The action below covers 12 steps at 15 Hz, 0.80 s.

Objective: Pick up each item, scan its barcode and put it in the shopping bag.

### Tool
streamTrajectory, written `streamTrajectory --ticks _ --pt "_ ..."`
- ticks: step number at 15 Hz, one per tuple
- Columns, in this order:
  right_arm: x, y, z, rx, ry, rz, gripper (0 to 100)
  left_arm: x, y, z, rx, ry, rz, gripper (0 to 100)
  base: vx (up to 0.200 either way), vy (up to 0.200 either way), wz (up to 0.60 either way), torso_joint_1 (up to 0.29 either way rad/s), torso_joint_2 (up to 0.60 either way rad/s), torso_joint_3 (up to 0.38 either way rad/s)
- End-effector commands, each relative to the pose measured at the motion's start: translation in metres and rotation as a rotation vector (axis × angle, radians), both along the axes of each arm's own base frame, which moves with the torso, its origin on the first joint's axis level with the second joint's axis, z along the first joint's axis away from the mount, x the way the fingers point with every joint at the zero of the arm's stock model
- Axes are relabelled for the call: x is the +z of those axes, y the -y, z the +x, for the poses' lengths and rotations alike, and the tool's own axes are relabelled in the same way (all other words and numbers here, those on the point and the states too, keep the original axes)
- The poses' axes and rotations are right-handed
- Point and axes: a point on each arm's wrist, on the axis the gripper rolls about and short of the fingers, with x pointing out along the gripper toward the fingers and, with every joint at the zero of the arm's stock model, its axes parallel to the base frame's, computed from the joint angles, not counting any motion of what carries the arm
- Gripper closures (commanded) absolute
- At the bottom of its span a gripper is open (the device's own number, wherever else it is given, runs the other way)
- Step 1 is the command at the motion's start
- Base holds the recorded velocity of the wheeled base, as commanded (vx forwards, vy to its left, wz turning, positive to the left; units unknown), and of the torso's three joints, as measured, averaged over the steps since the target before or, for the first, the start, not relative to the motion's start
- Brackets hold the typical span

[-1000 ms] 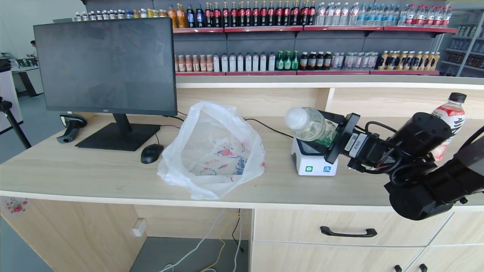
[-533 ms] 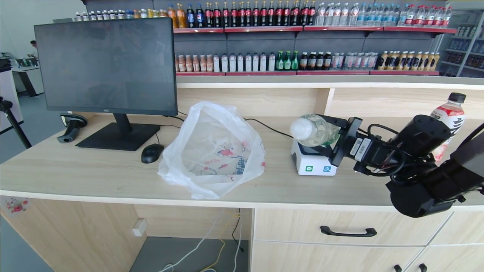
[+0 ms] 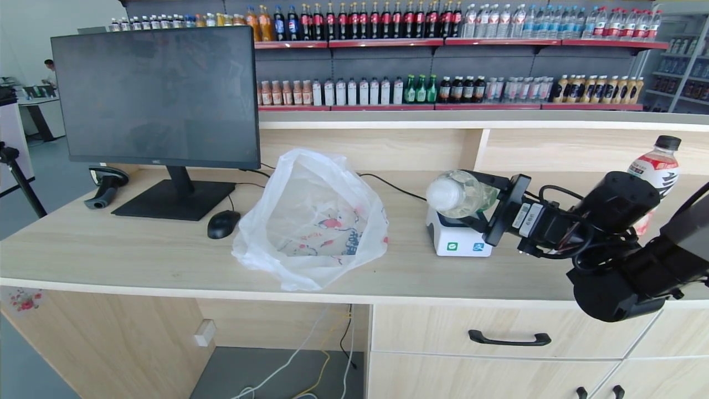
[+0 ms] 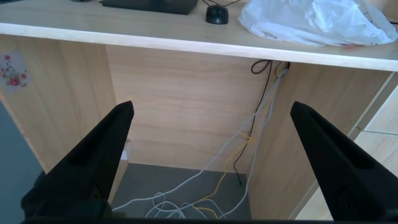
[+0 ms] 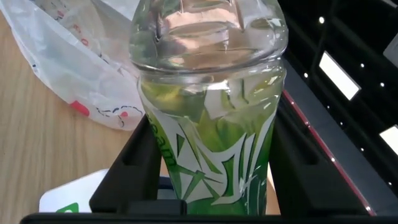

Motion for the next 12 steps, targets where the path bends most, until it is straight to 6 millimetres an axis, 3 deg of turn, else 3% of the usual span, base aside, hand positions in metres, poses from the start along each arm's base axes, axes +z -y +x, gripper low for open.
streamTrajectory --ticks 1,8,12 --pt "0.003 -0.001 -0.002 0.002 0.006 0.002 100 0.000 0.000 0.000 0.000 0.001 0.000 0 0.000 0.000 0.00 0.000 0.00 0.000" --pt "0.017 -0.011 -0.020 0.031 0.011 0.020 100 0.000 0.000 0.000 0.000 0.001 0.000 0 0.000 0.000 0.00 0.000 0.00 0.000" --pt "0.024 -0.008 -0.042 0.031 -0.031 0.044 100 0.000 0.000 0.000 0.002 0.001 0.000 0 0.000 0.000 0.00 0.000 0.00 0.000"
